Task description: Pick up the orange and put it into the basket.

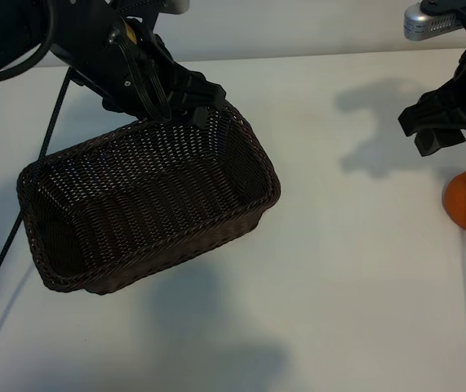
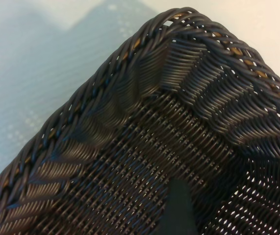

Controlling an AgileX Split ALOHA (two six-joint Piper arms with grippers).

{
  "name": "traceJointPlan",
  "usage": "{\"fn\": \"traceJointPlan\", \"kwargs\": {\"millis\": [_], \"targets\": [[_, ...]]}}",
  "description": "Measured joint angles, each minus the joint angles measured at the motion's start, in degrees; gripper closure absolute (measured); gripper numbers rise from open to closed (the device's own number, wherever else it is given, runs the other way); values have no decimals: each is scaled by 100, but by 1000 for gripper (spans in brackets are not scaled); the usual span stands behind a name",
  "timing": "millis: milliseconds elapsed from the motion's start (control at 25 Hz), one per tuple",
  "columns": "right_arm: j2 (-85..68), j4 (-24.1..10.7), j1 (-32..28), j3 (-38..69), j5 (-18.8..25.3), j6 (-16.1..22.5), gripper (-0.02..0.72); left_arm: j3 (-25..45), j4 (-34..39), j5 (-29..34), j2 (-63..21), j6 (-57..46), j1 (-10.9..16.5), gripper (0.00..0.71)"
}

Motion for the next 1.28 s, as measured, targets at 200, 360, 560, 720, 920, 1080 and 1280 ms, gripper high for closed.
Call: {"fn": "traceJointPlan", "kwargs": {"millis": [200, 360, 560, 720, 920, 1080, 1280], "targets": [[0, 0, 0, 0, 6, 0, 143, 0, 0, 0, 0, 0, 0, 122], [0, 0, 0, 0, 6, 0, 143, 0, 0, 0, 0, 0, 0, 122], [0, 0, 0, 0, 6, 0, 144, 0, 0, 0, 0, 0, 0, 122], [0, 0, 0, 0, -9, 0, 145, 0, 0, 0, 0, 0, 0, 122], [0, 0, 0, 0, -15, 0, 145, 0, 0, 0, 0, 0, 0, 122], [0, 0, 0, 0, -23, 0, 145, 0, 0, -105, 0, 5, 0, 122], [0, 0, 0, 0, -25, 0, 145, 0, -7, -118, 0, 10, 0, 122]]}}
